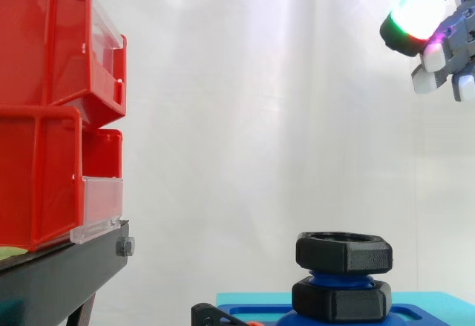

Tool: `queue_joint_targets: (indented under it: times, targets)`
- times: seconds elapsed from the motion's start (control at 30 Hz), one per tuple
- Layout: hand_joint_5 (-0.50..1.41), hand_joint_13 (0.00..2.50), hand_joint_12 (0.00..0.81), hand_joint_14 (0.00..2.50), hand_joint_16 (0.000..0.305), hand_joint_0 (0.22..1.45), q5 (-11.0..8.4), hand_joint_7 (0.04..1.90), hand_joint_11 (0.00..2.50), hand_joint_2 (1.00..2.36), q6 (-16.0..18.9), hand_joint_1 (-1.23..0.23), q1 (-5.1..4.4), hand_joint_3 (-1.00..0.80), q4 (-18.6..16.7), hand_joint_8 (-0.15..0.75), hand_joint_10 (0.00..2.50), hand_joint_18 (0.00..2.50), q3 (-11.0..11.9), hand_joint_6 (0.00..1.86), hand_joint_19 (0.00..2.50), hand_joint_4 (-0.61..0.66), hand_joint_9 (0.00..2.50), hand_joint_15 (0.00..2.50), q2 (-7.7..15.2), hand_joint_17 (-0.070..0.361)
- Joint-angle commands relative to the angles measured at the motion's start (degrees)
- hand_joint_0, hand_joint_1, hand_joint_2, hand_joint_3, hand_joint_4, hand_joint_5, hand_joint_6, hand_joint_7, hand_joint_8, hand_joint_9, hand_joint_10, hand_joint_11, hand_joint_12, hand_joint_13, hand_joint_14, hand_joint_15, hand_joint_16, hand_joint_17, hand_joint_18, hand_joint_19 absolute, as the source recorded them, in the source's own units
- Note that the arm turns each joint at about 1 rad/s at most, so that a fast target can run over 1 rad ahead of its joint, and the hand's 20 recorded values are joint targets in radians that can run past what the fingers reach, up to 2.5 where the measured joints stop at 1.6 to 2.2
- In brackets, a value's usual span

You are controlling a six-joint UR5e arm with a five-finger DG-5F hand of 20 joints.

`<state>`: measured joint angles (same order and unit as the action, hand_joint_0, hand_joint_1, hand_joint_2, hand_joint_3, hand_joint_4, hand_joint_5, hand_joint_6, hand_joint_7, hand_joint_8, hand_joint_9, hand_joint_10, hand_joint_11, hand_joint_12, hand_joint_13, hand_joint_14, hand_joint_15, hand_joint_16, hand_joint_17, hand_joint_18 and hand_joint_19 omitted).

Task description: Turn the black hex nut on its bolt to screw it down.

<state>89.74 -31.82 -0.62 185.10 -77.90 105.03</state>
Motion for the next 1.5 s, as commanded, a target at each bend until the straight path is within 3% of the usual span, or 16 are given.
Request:
queue_joint_targets:
  times: [0.0,0.1,0.27,0.8,0.97,1.03,1.07,1.1,1.13,1.23,1.33,1.37,1.47]
  targets:
    - [-0.18,0.60,0.312,0.00,0.055,0.47,0.00,0.76,0.24,1.00,0.0,-0.56,0.00,-0.50,0.0,0.250,0.01,0.57,-0.1,0.50,0.55,0.12,0.74,0.03,0.0,0.123]
    - [-0.18,0.68,0.378,0.00,0.060,0.48,0.00,0.75,0.23,1.00,0.0,-0.56,0.00,-0.50,0.0,0.286,0.01,0.66,-0.1,0.50,0.68,0.14,0.75,0.10,0.0,0.135]
    - [-0.18,0.62,0.344,0.00,0.055,0.49,0.00,0.76,0.23,1.00,0.0,-0.56,0.09,-0.50,0.0,0.265,0.01,0.61,-0.1,0.50,0.62,0.13,0.74,0.03,0.1,0.124]
    - [-0.18,0.28,0.287,0.00,0.036,0.48,0.18,0.72,0.05,1.00,0.0,-0.57,-0.35,-0.50,0.0,0.219,0.00,0.14,0.0,0.50,0.02,0.10,0.57,0.00,0.0,0.080]
    - [-0.18,0.23,0.281,0.00,0.034,0.47,0.09,0.70,0.00,1.00,-0.3,-0.57,-0.61,-0.50,0.0,0.214,0.00,0.07,-0.1,0.50,0.00,0.10,0.55,0.00,0.0,0.076]
    - [-0.17,0.20,0.284,0.00,0.034,0.47,0.09,0.71,0.00,1.00,-1.8,-0.57,-0.87,-0.50,-0.7,0.212,0.00,0.03,0.0,0.50,0.00,0.10,0.54,0.00,0.0,0.076]
    - [-0.17,0.19,0.284,0.00,0.034,0.47,-0.09,0.71,0.00,1.00,-6.1,-0.58,-1.23,-0.50,-3.9,0.212,0.00,0.03,0.0,0.50,0.00,0.11,0.53,0.00,0.2,0.076]
    - [-0.17,0.18,0.288,0.00,0.035,0.47,-0.09,0.72,0.00,1.00,-6.1,-0.58,-1.23,-0.50,-3.9,0.210,0.00,0.01,0.0,0.50,0.00,0.10,0.51,0.00,0.2,0.079]
    - [-0.16,0.18,0.290,0.00,0.035,0.47,-0.53,0.75,0.00,1.00,-11.3,-0.59,-1.75,-0.50,-6.8,0.210,0.00,0.01,0.0,0.50,0.00,0.11,0.50,0.00,1.2,0.079]
    - [-0.15,0.17,0.297,0.00,0.038,0.49,-0.70,0.81,0.02,1.00,-18.1,-0.63,-2.37,-0.50,-9.9,0.207,0.00,0.02,0.0,0.50,0.00,0.12,0.49,0.00,2.4,0.086]
    - [-0.14,0.17,0.301,0.00,0.039,0.49,-1.23,0.81,0.02,1.00,-27.1,-0.63,-3.51,-0.50,-14.5,0.204,0.00,0.03,0.5,0.50,0.01,0.12,0.49,0.00,4.5,0.089]
    - [-0.14,0.17,0.303,0.00,0.040,0.49,-2.28,0.81,0.04,1.00,-31.0,-0.64,-4.21,-0.50,-16.3,0.205,0.00,0.03,0.9,0.50,0.01,0.12,0.49,0.00,6.3,0.090]
    - [-0.14,0.17,0.305,0.00,0.040,0.48,-2.55,0.82,0.05,1.00,-32.6,-0.63,-4.74,-0.50,-16.8,0.209,0.00,0.03,2.4,0.50,0.01,0.13,0.50,0.00,7.7,0.091]
